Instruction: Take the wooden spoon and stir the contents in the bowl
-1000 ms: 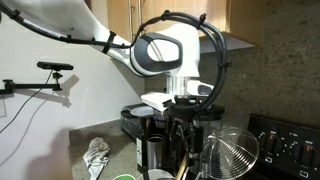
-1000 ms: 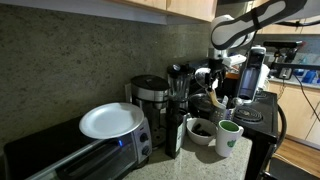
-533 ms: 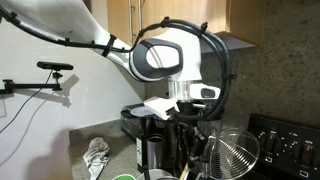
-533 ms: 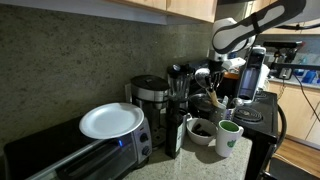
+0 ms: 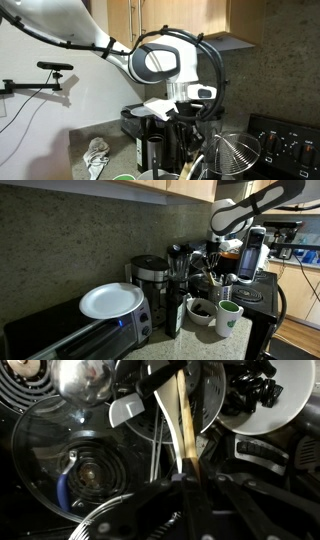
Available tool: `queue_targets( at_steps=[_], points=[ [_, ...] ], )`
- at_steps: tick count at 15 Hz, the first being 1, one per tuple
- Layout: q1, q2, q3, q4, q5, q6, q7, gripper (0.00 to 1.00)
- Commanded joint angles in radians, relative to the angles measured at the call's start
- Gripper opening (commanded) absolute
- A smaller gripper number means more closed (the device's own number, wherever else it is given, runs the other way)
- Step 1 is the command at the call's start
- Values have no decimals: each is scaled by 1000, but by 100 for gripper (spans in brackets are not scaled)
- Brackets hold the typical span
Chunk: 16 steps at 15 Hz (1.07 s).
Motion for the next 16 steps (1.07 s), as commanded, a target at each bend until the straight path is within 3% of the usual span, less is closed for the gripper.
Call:
queue_targets(
  at_steps=[1, 16],
  points=[
    [9, -25, 9, -26, 26, 30, -23, 6],
    [17, -158, 9, -31, -20, -91, 11, 6]
  ],
)
